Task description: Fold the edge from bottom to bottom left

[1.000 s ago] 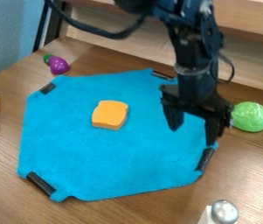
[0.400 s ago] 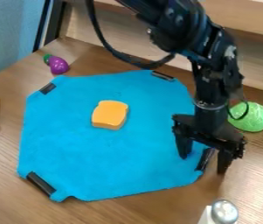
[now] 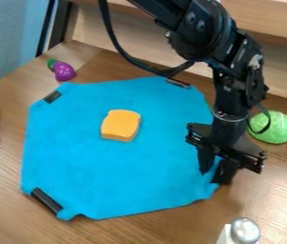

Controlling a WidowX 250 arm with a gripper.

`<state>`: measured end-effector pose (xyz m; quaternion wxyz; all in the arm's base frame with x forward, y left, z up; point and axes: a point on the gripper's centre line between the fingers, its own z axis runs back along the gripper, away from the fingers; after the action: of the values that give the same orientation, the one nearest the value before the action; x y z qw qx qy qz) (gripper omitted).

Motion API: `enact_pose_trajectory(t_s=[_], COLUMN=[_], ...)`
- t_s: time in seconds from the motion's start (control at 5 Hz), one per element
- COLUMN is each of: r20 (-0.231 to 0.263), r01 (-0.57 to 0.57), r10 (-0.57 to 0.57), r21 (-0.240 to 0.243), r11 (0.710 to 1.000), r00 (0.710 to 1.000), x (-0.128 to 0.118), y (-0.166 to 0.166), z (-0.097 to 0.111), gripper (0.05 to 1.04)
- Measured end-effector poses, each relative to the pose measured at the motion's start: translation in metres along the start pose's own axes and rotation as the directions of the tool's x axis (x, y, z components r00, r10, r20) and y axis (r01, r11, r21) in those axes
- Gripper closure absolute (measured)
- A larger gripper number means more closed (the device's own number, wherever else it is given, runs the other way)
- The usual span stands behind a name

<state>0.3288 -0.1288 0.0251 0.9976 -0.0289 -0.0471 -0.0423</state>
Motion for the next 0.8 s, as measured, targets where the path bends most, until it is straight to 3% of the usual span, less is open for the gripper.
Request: enact_pose_trajectory(t_s=[0.2,0.4,0.6,0.8], r20=[-0.009,-0.016,0.022,0.086], r01=[-0.009,-0.003,0.023,-0.005], r10=[0.009,0.003,-0.022,0.013], r21=[0.013,0.001,-0.063,-0.092], r11=[1.0,1.0,0.998,0.996], r00=[1.0,1.0,1.0,0.996], x=[-0.002,-0.004,-0.002,0.006], y=[0.0,-0.003,-0.005,0.02], z=[0.0,0.003,0.03,0.067], gripper=[0.883,0.992,1.018,1.02])
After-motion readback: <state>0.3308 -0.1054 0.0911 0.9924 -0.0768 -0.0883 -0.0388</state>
